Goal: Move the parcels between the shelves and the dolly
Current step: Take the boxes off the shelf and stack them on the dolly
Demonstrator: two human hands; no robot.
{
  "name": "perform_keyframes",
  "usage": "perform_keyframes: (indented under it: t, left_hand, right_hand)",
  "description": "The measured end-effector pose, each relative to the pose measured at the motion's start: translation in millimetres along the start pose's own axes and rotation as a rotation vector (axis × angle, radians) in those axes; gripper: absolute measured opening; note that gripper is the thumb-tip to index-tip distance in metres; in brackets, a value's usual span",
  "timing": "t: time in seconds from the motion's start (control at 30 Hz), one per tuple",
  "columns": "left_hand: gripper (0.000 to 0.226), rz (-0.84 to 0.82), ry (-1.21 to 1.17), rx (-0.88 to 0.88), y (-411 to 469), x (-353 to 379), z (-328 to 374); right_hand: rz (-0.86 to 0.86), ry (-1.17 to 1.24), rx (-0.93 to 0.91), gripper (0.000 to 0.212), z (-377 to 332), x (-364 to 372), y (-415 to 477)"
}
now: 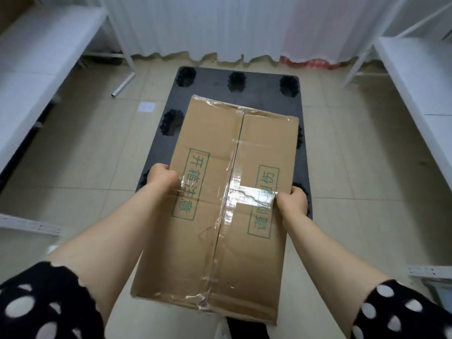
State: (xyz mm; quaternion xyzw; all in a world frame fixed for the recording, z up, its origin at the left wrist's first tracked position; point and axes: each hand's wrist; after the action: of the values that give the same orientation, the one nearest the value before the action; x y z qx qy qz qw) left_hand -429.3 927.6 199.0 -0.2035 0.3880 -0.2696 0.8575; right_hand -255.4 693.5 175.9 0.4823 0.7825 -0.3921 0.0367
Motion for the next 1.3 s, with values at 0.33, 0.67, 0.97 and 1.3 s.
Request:
perform_keyframes:
  t: [0.33,0.67,0.97,1.3]
  left_hand:
    - [0.032,0.063,-0.048,-0.128,119.6,-59.1,9.0]
    - [0.041,-0.002,-0.138,-0.215,222.1,-98.6,-1.2]
    - [0.031,-0.094,-0.049,-0.256,358.6,-127.9,-43.1]
    - [0.069,-0.218,-0.116,-0.195,452.7,-149.4,-67.0]
  right_hand:
    - [-0.141,-0.094,-0.019,0.023,-87.4,104.7,78.3]
    - [-0.216,-0.145,-0.026,0.036,-144.1,199.3,128.6]
    - [-0.215,-0.142,0.039,0.038,-152.8,310.1,183.4]
    - [-0.147,0.021,0.155,0.051,-150.3,414.2,238.7]
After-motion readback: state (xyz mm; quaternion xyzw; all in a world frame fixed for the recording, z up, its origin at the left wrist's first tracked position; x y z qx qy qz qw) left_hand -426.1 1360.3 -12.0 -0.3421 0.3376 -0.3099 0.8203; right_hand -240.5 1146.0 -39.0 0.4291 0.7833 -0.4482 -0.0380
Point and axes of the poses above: each hand's wrist, its own y-axis towards the middle knuckle, its own x-axis out of the palm, z = x × y, and after that the axes turned 8 degrees about -z, right-handed
